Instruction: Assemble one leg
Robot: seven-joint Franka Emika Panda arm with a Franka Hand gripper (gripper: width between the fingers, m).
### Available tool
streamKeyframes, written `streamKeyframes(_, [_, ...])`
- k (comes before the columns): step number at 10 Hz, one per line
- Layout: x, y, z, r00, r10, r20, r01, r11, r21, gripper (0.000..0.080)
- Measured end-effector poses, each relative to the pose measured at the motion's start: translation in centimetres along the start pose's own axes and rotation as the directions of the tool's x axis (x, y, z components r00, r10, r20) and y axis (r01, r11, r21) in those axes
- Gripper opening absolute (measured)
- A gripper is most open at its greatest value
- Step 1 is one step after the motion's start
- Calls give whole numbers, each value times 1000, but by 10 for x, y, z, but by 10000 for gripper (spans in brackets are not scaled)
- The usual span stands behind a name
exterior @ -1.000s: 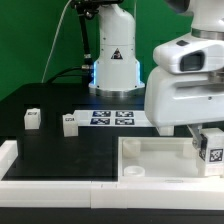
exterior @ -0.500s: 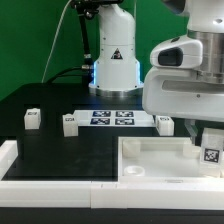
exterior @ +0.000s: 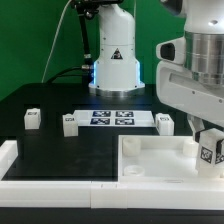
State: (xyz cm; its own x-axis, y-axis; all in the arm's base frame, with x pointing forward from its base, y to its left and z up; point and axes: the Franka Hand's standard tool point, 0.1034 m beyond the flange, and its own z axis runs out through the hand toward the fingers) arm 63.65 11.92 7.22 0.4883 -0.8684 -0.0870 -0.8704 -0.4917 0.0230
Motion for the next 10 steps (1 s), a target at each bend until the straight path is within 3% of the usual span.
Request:
streamKeyframes(3, [1, 0, 0, 975, 224, 10, -224, 975, 4, 291])
streamKeyframes(5, [0, 0, 0, 976, 215, 10, -215, 976, 4, 291])
streamKeyframes(6, [0, 0, 0, 983, 184, 11, -185, 983, 4, 389])
streamKeyframes(7, [0, 0, 0, 984, 178, 11, -178, 984, 4, 539])
streamKeyframes(8, [0, 0, 0, 990, 139, 9, -139, 990, 4, 616])
streamKeyframes(10, [1, 0, 0, 984, -177, 5, 177, 984, 5, 640])
